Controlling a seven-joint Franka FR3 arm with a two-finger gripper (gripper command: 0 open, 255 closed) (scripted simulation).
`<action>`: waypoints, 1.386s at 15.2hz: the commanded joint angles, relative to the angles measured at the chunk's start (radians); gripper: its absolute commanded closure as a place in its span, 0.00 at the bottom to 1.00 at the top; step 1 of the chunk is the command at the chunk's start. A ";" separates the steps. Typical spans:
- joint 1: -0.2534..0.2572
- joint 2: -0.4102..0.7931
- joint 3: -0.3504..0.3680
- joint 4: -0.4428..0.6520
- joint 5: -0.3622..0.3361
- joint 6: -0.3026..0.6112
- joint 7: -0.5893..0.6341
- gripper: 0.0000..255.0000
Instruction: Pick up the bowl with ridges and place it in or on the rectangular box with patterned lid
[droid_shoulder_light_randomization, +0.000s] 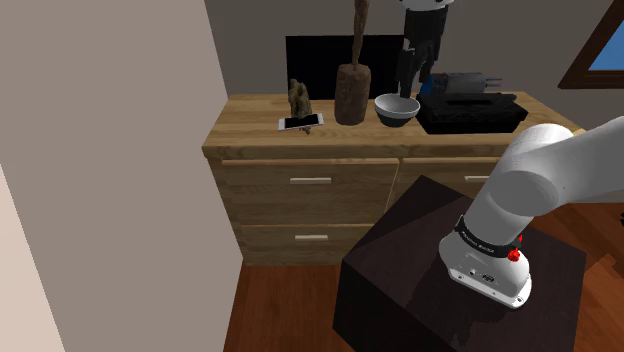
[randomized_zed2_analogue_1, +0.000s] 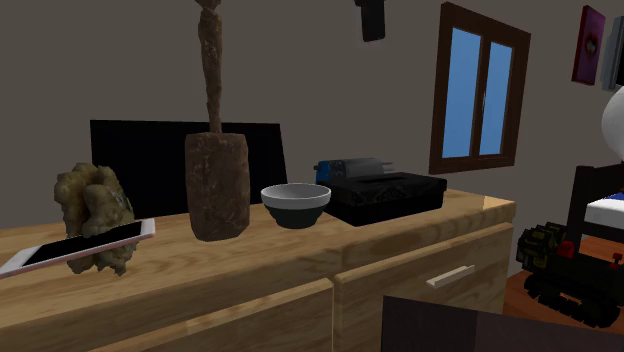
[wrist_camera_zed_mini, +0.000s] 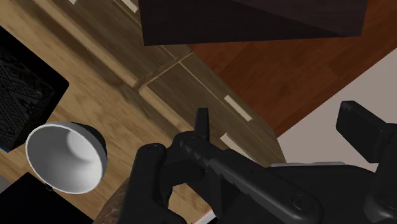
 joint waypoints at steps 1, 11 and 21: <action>0.000 0.000 0.000 0.000 0.000 0.000 0.000 0.00; -0.072 0.230 -0.135 -0.021 -0.122 0.278 -0.115 0.00; -0.126 0.547 -0.257 0.089 -0.174 0.522 -0.221 0.00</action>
